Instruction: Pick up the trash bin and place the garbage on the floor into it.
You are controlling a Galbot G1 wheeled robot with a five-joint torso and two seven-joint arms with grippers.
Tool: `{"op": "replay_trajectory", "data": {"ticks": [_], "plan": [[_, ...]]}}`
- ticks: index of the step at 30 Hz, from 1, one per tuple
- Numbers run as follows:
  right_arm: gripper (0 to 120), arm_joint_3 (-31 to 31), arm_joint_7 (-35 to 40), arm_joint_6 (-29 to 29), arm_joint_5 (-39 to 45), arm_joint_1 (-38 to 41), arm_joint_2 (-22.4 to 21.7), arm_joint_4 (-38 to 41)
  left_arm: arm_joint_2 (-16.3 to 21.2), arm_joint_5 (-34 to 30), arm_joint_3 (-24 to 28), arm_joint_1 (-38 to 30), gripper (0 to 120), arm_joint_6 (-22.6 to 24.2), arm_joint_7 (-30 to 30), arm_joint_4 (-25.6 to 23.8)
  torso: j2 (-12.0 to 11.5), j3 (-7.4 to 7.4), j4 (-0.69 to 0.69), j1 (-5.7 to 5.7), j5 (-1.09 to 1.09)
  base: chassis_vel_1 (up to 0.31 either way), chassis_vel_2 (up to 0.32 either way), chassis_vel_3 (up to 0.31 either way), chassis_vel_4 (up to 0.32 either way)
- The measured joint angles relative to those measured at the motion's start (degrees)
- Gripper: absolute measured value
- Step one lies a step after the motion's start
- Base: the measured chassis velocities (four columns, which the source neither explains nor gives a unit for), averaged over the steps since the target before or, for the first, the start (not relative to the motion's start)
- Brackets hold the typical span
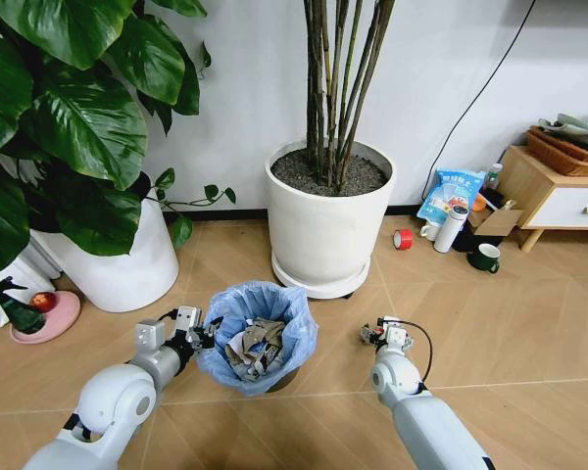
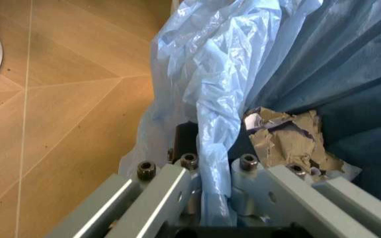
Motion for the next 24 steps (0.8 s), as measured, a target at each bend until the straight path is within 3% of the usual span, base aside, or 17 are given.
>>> {"op": "replay_trajectory", "data": {"ticks": [21,24], "plan": [[100,1.8,3.8,1.1,4.7,5.3,4.9,-10.3,0.0,0.2,-0.4,-0.6,0,-0.1,1.2,1.0,0.0,0.0,0.01,0.01,0.0,0.0,0.0,0.0,0.0],[95,2.0,3.8,1.3,5.2,5.5,5.0,-10.8,-0.1,0.3,-0.4,-0.6,0,-0.2,1.3,1.1,0.0,0.0,0.01,0.01,0.0,0.0,0.0,0.0,0.0]]}}
